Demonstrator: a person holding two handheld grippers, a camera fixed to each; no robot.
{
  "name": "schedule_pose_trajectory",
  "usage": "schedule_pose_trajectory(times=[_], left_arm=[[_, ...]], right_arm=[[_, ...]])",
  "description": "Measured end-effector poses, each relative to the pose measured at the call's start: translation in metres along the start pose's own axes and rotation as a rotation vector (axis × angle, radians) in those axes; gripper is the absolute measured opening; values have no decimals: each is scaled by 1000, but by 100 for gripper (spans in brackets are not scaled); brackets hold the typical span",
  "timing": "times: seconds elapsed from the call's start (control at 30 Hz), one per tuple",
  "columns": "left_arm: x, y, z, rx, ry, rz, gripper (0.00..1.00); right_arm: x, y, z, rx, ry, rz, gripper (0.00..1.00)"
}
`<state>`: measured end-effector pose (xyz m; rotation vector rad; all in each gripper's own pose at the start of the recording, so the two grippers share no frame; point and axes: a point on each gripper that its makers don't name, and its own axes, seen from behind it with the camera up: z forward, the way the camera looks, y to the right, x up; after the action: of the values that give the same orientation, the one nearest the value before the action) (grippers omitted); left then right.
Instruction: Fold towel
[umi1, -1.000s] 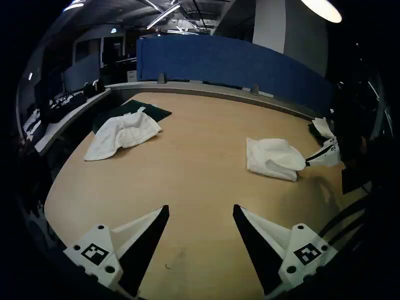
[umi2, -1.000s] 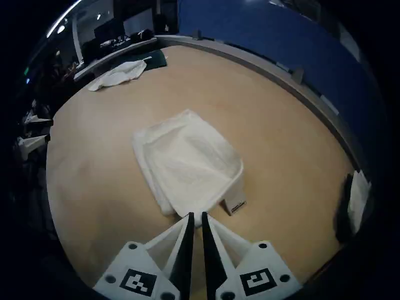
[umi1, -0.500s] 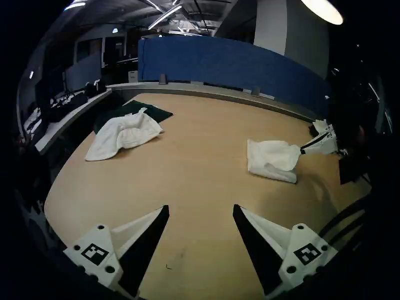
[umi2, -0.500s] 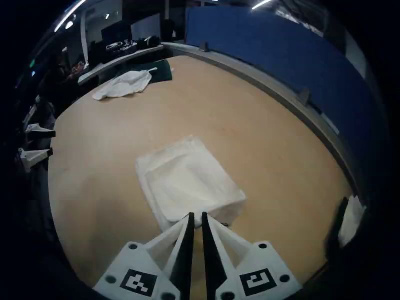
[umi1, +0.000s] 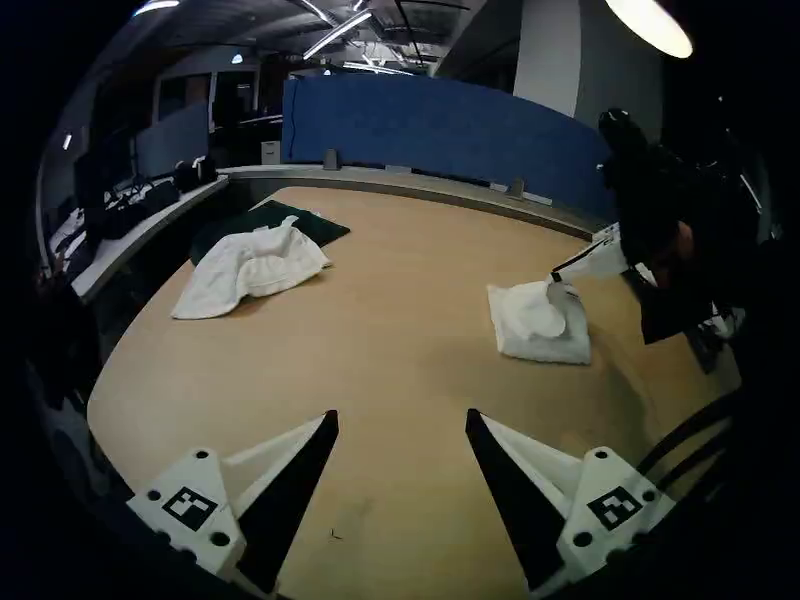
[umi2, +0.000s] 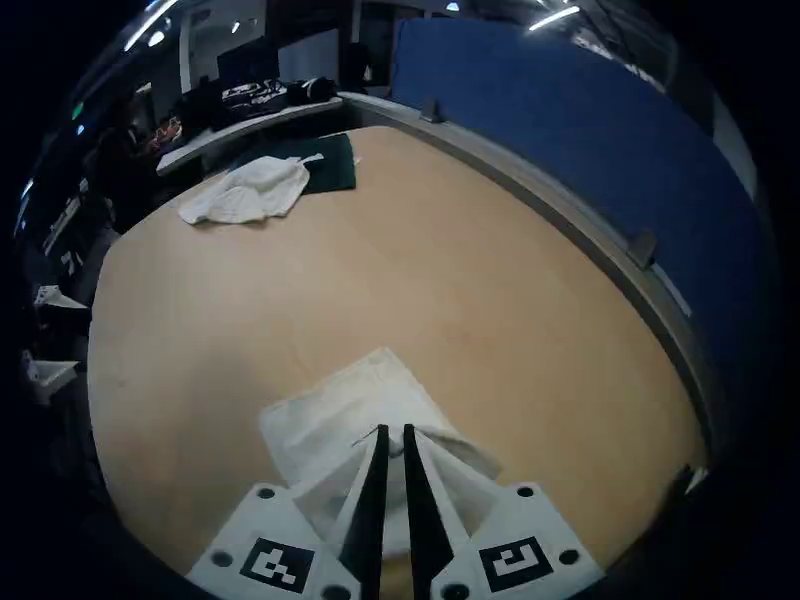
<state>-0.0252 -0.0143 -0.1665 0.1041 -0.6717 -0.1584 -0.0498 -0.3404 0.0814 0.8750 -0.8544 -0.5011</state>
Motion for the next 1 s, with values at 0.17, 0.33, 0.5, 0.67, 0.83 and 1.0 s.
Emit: schedule_pose_trajectory(times=[0.17, 0.33, 0.5, 0.67, 0.83, 1.0], left_arm=[[-1, -2, 0, 0, 1, -8, 95], [-2, -2, 3, -7, 1, -13, 95], [0, -1, 3, -14, 1, -8, 95], [2, -1, 2, -18, 2, -3, 95], [1, -3, 3, -19, 2, -4, 95], [0, -3, 4, -19, 1, -3, 95]], right_arm=[[6, -2, 23, 5, -19, 8, 10], [8, -8, 33, 10, -33, 11, 10], [6, -8, 39, 3, -53, 12, 10], [5, -7, 40, -1, -53, 27, 11], [5, -7, 40, -5, -52, 35, 13], [5, -7, 39, -9, -48, 34, 16]])
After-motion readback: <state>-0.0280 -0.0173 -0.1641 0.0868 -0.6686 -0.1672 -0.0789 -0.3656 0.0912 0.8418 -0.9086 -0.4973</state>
